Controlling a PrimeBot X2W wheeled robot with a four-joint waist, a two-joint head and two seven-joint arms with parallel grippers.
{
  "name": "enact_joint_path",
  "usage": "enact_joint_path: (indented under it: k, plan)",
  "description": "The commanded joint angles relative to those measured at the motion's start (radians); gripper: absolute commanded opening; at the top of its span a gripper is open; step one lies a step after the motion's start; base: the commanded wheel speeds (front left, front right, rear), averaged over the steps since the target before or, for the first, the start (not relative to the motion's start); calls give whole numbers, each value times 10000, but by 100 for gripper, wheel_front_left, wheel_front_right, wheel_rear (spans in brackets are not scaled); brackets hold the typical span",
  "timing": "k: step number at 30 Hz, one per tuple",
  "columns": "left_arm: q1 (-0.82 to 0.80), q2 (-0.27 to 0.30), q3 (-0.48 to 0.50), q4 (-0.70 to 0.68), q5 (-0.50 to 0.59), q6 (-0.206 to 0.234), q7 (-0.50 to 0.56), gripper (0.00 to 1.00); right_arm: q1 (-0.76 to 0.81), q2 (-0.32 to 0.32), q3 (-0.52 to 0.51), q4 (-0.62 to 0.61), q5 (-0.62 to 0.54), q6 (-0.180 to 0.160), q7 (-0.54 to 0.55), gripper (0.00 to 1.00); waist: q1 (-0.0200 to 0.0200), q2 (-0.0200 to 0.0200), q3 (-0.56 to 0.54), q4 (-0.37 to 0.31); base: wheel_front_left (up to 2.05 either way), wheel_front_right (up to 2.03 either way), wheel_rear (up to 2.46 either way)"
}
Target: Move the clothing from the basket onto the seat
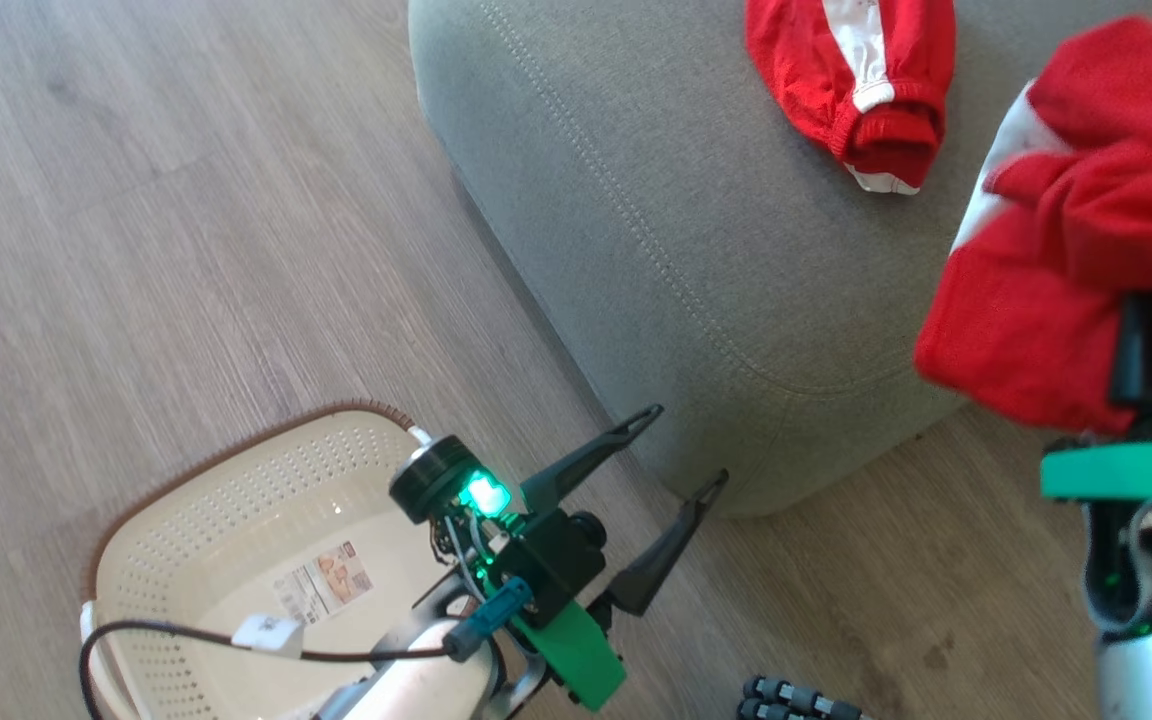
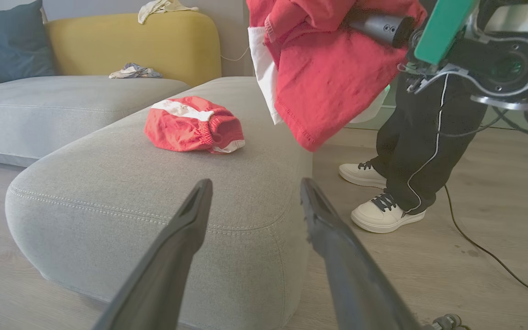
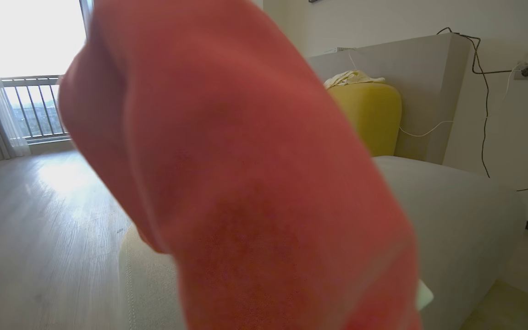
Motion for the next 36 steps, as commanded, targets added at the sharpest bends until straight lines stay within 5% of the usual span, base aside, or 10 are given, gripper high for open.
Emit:
enact_joint_path:
  k: [1,11,22,29,36]
  plan:
    - [-277,-12,298,-322,-20,-9,-49,100,-584,-322,70,-437,47,-2,-23,0,0,0,46,19,0,0,0]
    - [-842,305,-121,-355,150,-9,-49,100,-3243,-1887,-1085,416,1853,-2,-23,0,0,0,1433,778,0,0,0]
    - [-1667,742,-436,-310,133,-9,-49,100,-6371,-3864,-1474,2439,2001,-2,-23,0,0,0,3225,1938,0,0,0]
    - [-2213,816,-520,-392,214,-9,-49,100,-8306,-5126,-1604,5185,533,-2,-23,0,0,0,4281,2726,0,0,0]
    - [-2483,641,-574,-440,213,-4,-49,100,-9773,-5218,-2145,8165,-2277,-2,75,0,0,0,4781,3334,0,0,0]
